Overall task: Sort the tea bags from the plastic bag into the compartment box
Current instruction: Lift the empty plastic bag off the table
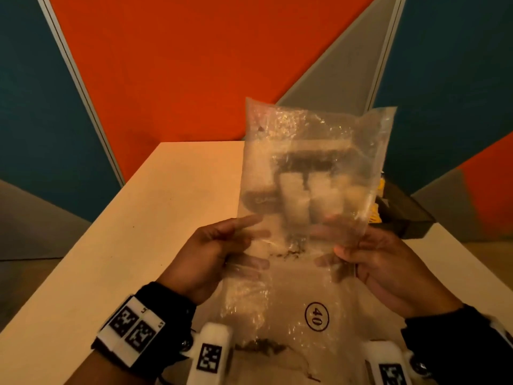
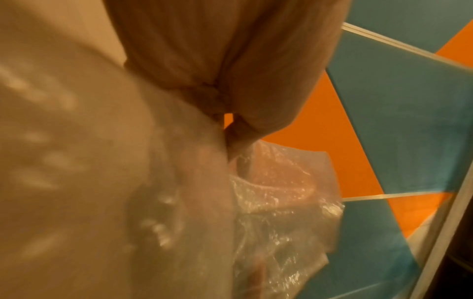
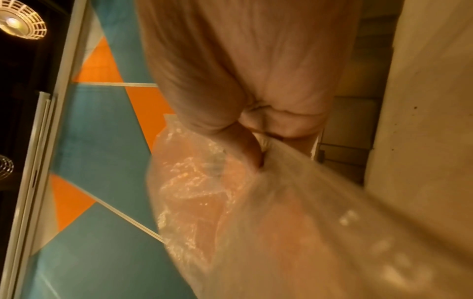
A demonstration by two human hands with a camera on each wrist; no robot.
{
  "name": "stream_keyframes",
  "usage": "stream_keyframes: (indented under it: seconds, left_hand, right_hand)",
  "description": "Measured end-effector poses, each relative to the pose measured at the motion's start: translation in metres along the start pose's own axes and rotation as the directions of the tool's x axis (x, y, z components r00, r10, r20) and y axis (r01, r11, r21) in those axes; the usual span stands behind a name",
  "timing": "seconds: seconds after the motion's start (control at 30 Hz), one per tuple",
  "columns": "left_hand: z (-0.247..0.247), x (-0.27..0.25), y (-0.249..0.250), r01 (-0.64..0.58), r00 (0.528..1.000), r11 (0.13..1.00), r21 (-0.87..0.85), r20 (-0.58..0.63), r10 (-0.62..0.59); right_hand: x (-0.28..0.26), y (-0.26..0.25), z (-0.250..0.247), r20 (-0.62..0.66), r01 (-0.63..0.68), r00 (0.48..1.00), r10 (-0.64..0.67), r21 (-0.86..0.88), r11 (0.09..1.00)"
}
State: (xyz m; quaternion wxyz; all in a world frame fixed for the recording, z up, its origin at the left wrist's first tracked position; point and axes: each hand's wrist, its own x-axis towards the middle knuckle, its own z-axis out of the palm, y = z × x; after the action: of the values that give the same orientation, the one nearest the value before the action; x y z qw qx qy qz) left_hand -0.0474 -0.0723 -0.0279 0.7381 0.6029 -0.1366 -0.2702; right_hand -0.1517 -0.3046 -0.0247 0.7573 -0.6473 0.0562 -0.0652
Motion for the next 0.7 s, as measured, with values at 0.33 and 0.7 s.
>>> stream_keyframes:
  seconds: [0.33,0.7]
  left_hand:
    - [-0.002,-0.01,-0.004,0.101,0.977,0.978,-0.183,-0.166,-0.132]
    - [0.003,-0.052,-0.002,0.395,0.902,0.899,0.19,0.105,-0.419]
  right_hand:
    - [-0.009,0.015,-0.008,0.049,0.033,0.998,-0.029,-0.093,0.995]
    - [-0.016,0.008,0.003,0.014,0.261,0.957,-0.291,-0.481,0.837]
